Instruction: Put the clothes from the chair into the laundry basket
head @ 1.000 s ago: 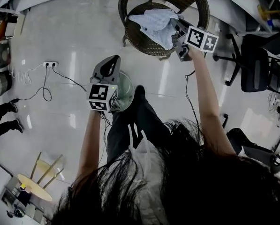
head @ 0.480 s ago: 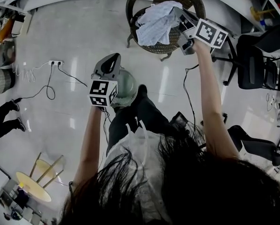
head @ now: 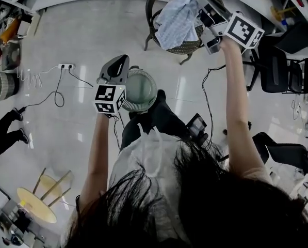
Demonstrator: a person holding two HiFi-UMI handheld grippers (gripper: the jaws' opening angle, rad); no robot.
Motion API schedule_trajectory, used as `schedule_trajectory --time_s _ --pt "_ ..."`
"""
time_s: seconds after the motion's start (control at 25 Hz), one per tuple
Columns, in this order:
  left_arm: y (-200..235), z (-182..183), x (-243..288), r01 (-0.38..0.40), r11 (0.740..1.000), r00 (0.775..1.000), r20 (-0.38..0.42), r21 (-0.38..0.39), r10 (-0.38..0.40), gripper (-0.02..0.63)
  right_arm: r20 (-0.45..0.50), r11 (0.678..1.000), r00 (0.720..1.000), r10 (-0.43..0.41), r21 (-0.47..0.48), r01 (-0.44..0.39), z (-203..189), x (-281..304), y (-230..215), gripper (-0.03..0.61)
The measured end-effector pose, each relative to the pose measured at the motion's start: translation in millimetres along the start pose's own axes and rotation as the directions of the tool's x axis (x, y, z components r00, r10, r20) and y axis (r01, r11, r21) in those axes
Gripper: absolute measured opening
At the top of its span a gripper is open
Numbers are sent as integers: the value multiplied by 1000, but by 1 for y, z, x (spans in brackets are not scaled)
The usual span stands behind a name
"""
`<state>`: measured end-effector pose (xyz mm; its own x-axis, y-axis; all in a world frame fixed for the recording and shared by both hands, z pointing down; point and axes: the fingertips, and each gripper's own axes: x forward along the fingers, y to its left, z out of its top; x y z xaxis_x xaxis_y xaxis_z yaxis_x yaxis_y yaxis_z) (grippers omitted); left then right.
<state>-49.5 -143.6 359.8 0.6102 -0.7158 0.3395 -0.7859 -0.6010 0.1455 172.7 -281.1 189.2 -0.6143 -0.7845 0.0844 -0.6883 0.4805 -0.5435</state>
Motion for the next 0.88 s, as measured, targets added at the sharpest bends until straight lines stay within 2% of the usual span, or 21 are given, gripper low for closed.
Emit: schedule_trajectory --time_s 0.16,0.36,0.72,0.88 --pt "15 -2 -36 -26 1000 999 24 -13 26 20 24 999 999 48 -4 -48 -1 -4 53 32" --pt "29 -12 -76 -54 998 998 42 -34 55 20 12 995 995 95 -20 -94 -22 -10 111 32" --pt "36 -26 -131 -83 994 994 65 -66 88 20 -37 980 980 197 -31 -199 -71 -21 203 32" --pt "37 -38 -151 -102 991 992 71 -88 108 20 -68 975 972 223 8 -223 -104 -26 227 32"
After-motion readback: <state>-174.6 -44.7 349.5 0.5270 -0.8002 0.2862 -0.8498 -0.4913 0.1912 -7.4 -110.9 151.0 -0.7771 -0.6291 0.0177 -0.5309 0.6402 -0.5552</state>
